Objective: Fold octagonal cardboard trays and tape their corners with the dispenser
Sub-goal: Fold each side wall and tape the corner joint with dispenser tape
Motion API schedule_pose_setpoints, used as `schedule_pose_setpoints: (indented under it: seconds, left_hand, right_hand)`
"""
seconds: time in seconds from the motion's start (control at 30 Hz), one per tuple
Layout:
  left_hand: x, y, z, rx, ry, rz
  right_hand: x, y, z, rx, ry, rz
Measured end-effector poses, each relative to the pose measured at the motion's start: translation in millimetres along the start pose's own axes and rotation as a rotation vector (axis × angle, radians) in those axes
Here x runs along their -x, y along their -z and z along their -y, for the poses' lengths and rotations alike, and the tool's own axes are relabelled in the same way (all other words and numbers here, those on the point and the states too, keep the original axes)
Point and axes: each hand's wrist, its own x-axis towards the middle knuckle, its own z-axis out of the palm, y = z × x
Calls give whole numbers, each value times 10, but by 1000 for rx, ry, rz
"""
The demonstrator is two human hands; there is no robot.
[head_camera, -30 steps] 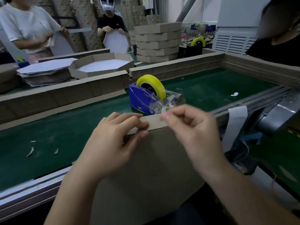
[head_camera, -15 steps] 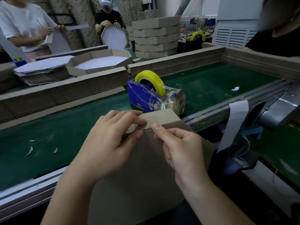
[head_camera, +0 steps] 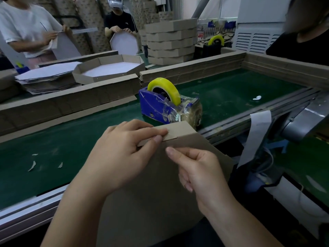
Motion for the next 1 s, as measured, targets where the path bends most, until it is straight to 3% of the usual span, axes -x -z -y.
schedule_pose_setpoints:
  seconds: [0.13, 0.27, 0.4, 0.47, 0.53, 0.6, 0.63, 0.7, 0.8, 0.93, 1.0]
  left_hand:
    - [-22, -143, -134, -206, -23, -227]
    - [-12, -184, -89, -175, -103, -244]
    - [14, -178, 0, -226, -124, -257]
    - [56, -159, 24, -245, -109, -257]
    - [81, -134, 39, -297, -112, -242]
    - [103, -131, 38, -341, -116, -195]
    - [116, -127, 36, -360, -117, -177]
    - [138, -124, 52, -400, -121, -156]
    - [140, -82, 44, -427, -114, -110]
    - [72, -52, -155, -397, -105, -80]
    - [62, -49, -235, -367, -127, -128]
  right_hand:
    - [16, -15, -36, 2, 19, 23]
    - [36, 56, -16, 81, 10, 68]
    - [84, 112, -118, 266, -163, 117]
    - [110, 127, -118, 243, -15, 66]
    - [57, 190, -21, 242, 363, -74]
    - [-70, 259, 126, 435, 713, -191]
    - [-131, 257, 174, 577, 791, -217]
    - [-221, 232, 168, 773, 781, -203]
    - [-228, 196, 118, 867, 809, -164]
    - [-213, 202, 227, 730, 792, 19]
    - [-260, 263, 360, 608, 660, 80]
